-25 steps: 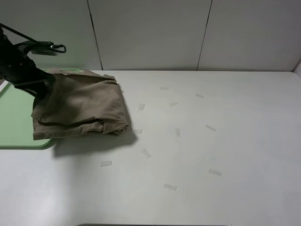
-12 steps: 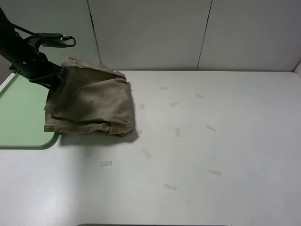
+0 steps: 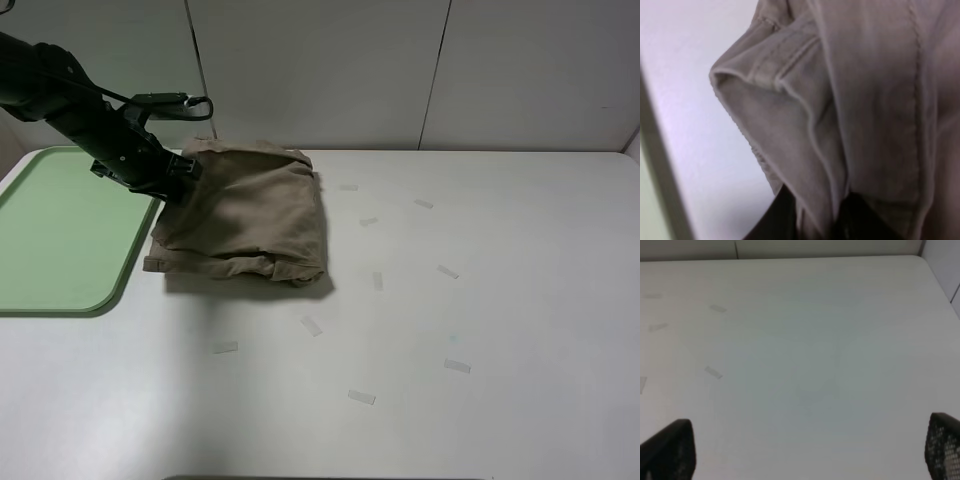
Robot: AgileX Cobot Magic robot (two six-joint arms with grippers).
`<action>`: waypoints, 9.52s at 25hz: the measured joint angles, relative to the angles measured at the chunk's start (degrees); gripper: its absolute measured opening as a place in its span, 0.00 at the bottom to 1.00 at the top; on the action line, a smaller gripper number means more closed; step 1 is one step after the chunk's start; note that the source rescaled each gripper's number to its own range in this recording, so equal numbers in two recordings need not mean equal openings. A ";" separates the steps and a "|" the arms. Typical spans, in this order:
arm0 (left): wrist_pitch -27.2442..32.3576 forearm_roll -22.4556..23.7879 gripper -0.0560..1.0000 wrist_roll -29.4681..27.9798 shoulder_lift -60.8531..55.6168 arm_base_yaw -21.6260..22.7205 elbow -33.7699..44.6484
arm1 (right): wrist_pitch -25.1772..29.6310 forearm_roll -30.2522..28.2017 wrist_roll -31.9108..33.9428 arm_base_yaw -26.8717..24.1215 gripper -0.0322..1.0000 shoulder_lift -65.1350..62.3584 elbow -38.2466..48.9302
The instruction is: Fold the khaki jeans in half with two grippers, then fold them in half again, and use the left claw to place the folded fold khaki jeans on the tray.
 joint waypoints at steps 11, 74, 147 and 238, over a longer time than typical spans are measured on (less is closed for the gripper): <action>-0.41 -0.48 0.06 0.00 0.05 -0.62 -0.24 | 0.00 0.00 0.00 0.00 1.00 0.00 0.00; 44.65 33.69 0.05 -3.67 -1.03 -5.63 -42.77 | 0.00 0.00 0.00 0.00 1.00 0.00 0.00; 21.16 36.80 0.05 3.03 -18.62 21.76 -4.30 | 0.00 0.00 0.00 0.00 1.00 0.00 0.00; 32.45 12.41 0.93 -14.03 -102.36 7.66 31.89 | 0.00 0.00 0.00 0.00 1.00 0.00 0.00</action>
